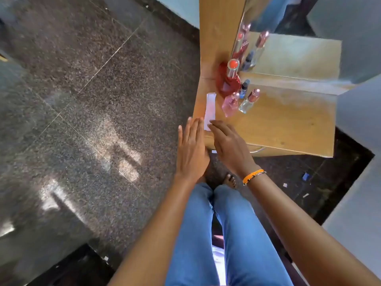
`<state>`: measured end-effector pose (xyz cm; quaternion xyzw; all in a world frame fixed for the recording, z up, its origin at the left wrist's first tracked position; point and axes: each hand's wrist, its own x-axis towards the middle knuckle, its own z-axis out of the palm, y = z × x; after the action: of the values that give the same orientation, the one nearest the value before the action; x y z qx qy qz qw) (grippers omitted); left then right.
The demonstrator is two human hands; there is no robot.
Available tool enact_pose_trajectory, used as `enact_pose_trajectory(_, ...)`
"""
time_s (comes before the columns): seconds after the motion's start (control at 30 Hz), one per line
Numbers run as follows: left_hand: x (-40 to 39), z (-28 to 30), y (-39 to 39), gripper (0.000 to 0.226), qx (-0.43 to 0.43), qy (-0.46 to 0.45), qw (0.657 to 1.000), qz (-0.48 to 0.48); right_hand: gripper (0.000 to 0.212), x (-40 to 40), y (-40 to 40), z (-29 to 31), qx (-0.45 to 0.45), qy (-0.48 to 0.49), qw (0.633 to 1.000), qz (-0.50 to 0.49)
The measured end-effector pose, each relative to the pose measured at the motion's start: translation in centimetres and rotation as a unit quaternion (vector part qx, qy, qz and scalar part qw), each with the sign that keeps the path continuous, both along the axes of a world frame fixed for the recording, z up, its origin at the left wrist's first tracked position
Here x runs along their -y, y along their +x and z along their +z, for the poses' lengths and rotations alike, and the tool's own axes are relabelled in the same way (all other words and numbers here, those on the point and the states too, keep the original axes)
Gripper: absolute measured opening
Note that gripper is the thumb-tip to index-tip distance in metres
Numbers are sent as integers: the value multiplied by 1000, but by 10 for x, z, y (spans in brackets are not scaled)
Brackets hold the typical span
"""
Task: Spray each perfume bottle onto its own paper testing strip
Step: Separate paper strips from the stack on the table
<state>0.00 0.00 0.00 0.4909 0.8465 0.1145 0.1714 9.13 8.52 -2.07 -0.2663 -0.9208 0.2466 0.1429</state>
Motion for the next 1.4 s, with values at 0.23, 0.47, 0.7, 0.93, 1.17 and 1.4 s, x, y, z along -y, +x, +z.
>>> enact_pose_trajectory(0.23, -18, -51, -18, 60, 18, 163, 983, 83, 27, -7, -5, -56, -60, 93, 994, -21)
enact_pose_trajectory(0.47, -17, -91, -22, 51, 12, 302, 948, 99, 29, -3, -13, -65, -116, 173, 974, -86)
enact_pose_trajectory(0.7, -13, -83, -19, 61, 23, 282, 954, 103, 23, -11, -8, -60, -138, 66, 986, -65)
enact_pose_trajectory(0.93, -9, -73, -21, 64, 30, 244, 966, 81, 16, -12, -9, -61, -119, 72, 989, -50)
enact_pose_trajectory(1.17, -14, -63, -10, 23, 23, 254, 957, 138, 8, -15, -5, -59, -153, 13, 987, -49)
enact_pose_trajectory(1.4, -23, -55, -1, 21, 16, 238, 949, 208, 27, -8, -6, -66, -153, 9, 986, -68)
